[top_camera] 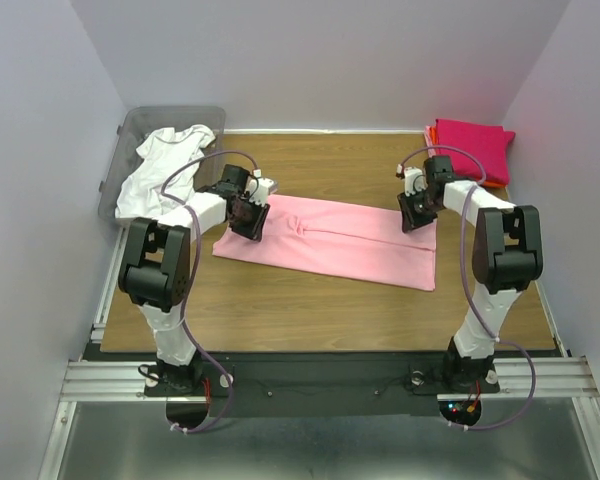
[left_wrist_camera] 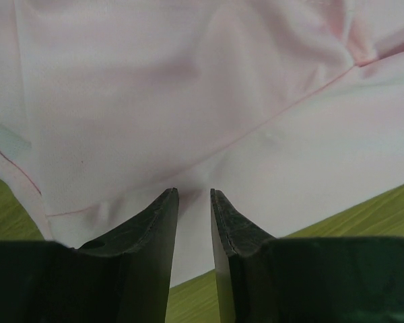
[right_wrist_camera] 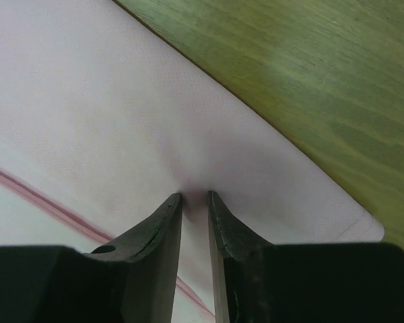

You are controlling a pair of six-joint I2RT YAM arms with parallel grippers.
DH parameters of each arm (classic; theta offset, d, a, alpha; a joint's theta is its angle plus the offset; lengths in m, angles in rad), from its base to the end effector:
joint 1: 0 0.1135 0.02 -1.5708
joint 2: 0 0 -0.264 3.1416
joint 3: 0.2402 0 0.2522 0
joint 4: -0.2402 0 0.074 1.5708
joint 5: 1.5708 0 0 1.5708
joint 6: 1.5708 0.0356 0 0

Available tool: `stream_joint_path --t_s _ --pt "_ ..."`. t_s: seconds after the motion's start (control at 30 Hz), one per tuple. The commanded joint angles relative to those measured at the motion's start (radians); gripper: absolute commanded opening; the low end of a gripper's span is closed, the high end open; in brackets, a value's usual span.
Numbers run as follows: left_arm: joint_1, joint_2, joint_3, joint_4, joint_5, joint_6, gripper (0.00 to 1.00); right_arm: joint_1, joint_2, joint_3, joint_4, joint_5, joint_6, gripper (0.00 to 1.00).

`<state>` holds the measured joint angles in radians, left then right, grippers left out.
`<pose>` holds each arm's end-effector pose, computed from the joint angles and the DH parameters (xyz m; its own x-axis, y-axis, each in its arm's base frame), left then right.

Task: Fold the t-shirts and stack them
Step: Fold the tshirt

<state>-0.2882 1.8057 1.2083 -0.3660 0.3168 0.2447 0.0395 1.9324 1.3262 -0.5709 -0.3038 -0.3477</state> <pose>0.3605 -0.1184 0.1935 -0.6571 0.4349 -0.6157 0.6182 0.7783 -0.1099 0.3896 0.0261 0.1705 -0.8157 -0.3576 -0.4548 -0.4576 0.8797 0.1290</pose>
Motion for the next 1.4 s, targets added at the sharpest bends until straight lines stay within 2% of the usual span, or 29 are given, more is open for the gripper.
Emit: stream_joint_path --t_s 0.0,0.1,0.17,0.27,0.3,0.4,0.43,0.5,0.53,0.57,0.63,0.67,0.7,0.73,0.83,0.93,1.1,1.23,1.37 --pt "-0.003 0.02 0.011 -0.002 -0.071 0.014 0.37 -0.006 -0.045 -0.051 -0.004 0.009 -0.048 0.28" --pt "-0.005 0.09 0.06 -0.011 -0.096 0.037 0.37 -0.006 -0.087 -0.131 -0.01 -0.004 -0.053 0.28" --pt "-0.005 0.19 0.14 -0.028 -0.117 0.054 0.37 -0.004 -0.13 -0.192 -0.026 -0.027 -0.053 0.28" --pt "-0.003 0.331 0.347 -0.069 -0.119 0.112 0.35 0.013 -0.179 -0.254 -0.053 -0.072 -0.042 0.27" --pt "-0.003 0.43 0.511 -0.12 -0.105 0.131 0.35 0.04 -0.203 -0.286 -0.07 -0.108 -0.036 0.26" --pt "-0.006 0.604 0.814 -0.201 -0.065 0.143 0.36 0.133 -0.22 -0.32 -0.159 -0.176 -0.019 0.25" --pt "-0.006 0.648 1.041 -0.226 -0.038 0.13 0.37 0.222 -0.22 -0.308 -0.185 -0.202 -0.013 0.25" --pt "-0.006 0.749 1.248 -0.293 -0.012 0.104 0.39 0.267 -0.233 -0.263 -0.239 -0.35 0.018 0.26" --pt "-0.006 0.741 1.334 -0.283 0.004 0.088 0.4 0.267 -0.254 -0.237 -0.244 -0.438 0.047 0.28" --pt "-0.005 0.71 1.317 -0.259 0.01 0.082 0.41 0.267 -0.265 -0.213 -0.248 -0.448 0.056 0.29" --pt "-0.005 0.606 1.187 -0.176 0.022 0.068 0.42 0.263 -0.28 -0.155 -0.254 -0.442 0.059 0.31" --pt "-0.005 0.481 0.995 -0.071 0.03 0.048 0.42 0.257 -0.298 -0.122 -0.25 -0.423 0.049 0.32" --pt "-0.006 0.421 0.899 -0.026 0.057 0.033 0.43 0.257 -0.303 -0.113 -0.247 -0.413 0.038 0.32" --pt "-0.008 0.326 0.741 0.036 0.071 0.022 0.43 0.255 -0.303 -0.114 -0.221 -0.381 0.035 0.32" --pt "-0.022 0.233 0.558 0.064 0.125 -0.027 0.43 0.255 -0.247 -0.13 -0.157 -0.336 0.048 0.31" --pt "-0.037 0.222 0.464 0.065 0.154 -0.051 0.41 0.255 -0.207 -0.16 -0.086 -0.328 0.075 0.29" --pt "-0.051 0.26 0.395 0.097 0.208 -0.07 0.39 0.257 -0.142 -0.226 0.02 -0.347 0.134 0.28" --pt "-0.063 0.322 0.422 0.079 0.202 -0.07 0.39 0.264 -0.124 -0.278 0.078 -0.363 0.177 0.28" --pt "-0.065 0.408 0.517 0.047 0.171 -0.073 0.37 0.273 -0.089 -0.288 0.15 -0.388 0.249 0.27"
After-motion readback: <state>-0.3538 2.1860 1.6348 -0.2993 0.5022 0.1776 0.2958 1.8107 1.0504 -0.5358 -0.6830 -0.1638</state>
